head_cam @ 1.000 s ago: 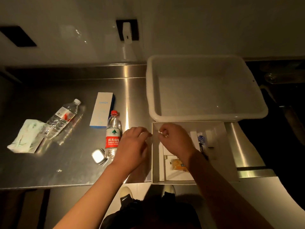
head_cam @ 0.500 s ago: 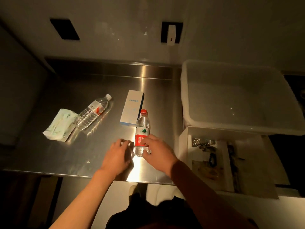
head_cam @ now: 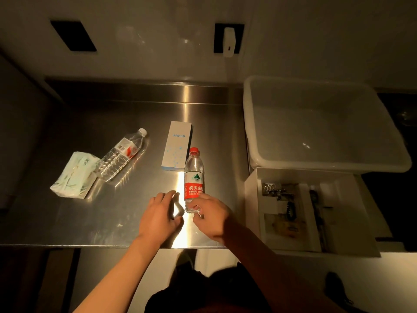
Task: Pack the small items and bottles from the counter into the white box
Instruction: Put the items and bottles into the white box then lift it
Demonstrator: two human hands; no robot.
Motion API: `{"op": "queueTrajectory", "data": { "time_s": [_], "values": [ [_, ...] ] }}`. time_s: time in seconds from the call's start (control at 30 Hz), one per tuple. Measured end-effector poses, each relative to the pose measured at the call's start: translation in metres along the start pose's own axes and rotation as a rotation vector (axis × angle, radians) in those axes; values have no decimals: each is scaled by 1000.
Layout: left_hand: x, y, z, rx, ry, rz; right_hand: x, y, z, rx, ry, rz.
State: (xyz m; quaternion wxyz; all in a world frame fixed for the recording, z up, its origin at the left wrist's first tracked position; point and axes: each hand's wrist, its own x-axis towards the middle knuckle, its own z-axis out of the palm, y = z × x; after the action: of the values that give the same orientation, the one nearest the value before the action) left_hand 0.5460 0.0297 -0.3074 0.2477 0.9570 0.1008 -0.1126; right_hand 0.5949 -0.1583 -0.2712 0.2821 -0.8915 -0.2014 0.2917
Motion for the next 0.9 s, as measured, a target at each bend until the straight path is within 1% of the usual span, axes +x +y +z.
{"op": "queueTrajectory", "data": {
  "time_s": [0.1,0.3,0.4,0.47,0.53,0.63,0.8,0.9],
  "values": [
    [-8,12,-14,-37,62,33,-4,-8,-6,96,37,2],
    [-22,55,-34,-102,150,215,-17,-16,-26,357,55,61],
    [-24,79,-35,-97,165,277,-26,-12,-42,408,87,80],
    [-24,95,-35,-119,167,320,-32,-4,-54,537,114,82],
    [-21,111,-33,-149,171,369,-41,8,-70,610,138,90],
    [-17,136,-27,-169,155,434,-60,33,-93,658,153,92],
    [-11,182,-7,-159,82,571,-96,95,-127,621,232,139],
    [-9,202,8,-133,46,608,-114,133,-140,571,227,189]
  ]
}}
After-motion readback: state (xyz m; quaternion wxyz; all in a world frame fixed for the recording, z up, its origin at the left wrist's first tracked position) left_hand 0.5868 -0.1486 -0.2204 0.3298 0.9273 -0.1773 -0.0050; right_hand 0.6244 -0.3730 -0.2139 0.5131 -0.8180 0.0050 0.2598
